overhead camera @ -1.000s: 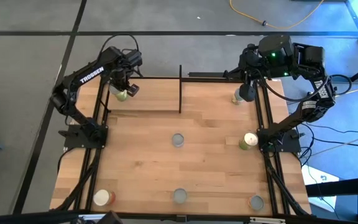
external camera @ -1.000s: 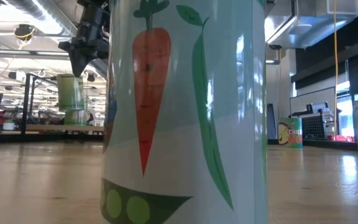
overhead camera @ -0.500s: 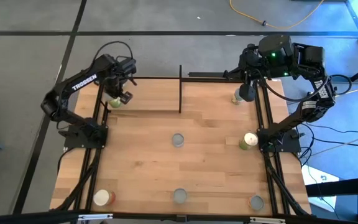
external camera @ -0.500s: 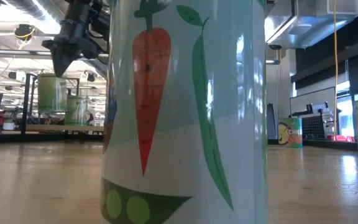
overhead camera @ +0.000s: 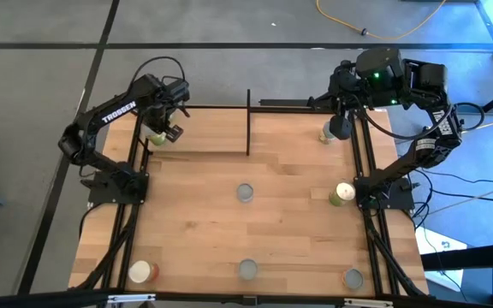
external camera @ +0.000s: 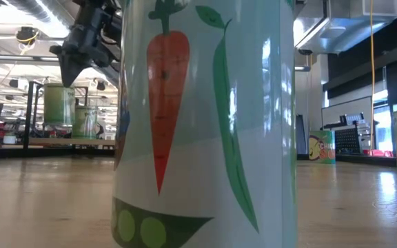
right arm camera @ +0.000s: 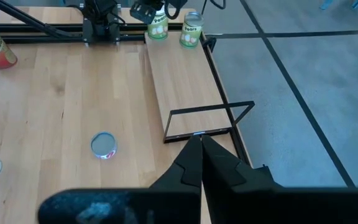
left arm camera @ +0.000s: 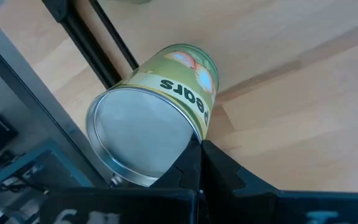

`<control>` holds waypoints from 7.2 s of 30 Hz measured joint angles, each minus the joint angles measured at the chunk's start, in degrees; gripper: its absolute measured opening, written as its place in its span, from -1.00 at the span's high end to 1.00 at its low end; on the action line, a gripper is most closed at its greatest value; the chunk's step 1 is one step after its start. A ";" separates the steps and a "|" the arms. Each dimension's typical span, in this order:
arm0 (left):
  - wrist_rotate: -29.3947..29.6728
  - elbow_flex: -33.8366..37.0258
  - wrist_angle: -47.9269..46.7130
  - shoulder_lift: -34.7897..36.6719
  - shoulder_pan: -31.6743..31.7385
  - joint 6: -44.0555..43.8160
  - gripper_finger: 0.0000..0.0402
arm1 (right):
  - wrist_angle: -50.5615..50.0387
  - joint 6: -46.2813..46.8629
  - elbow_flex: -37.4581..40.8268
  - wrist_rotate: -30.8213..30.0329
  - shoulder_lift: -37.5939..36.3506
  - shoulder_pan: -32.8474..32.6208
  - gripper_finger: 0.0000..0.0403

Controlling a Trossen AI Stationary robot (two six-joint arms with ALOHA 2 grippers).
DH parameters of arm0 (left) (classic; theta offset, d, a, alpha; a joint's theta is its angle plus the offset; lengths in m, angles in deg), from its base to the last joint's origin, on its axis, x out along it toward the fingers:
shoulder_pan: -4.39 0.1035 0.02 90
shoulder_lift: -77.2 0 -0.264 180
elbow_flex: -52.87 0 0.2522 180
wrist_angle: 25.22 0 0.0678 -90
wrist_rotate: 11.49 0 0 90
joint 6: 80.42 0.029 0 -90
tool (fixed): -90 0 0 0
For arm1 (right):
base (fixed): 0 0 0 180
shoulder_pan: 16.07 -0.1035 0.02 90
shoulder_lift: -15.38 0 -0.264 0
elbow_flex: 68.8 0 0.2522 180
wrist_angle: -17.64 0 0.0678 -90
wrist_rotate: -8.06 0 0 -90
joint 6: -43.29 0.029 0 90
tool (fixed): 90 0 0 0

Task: Pick and place cans onto a shelf
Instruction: Put the canned pears on the shelf, then put the canned oranges on the shelf

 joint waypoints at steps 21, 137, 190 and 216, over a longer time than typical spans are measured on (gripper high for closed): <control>-1.58 2.05 2.05 -6.72 -0.03 2.56 1.00 | -0.04 -0.02 0.00 0.02 0.00 0.00 0.98; 1.93 -32.39 0.33 12.04 -38.66 -8.01 0.77 | 5.80 54.05 80.28 21.77 -23.46 -17.35 0.66; 1.71 -32.39 0.41 12.06 -38.66 -10.95 0.77 | 11.14 55.55 84.54 10.31 -13.81 -18.55 0.81; 1.71 -32.39 0.39 12.06 -38.66 -10.51 0.77 | 1.47 48.84 62.60 2.42 -11.09 -18.26 0.99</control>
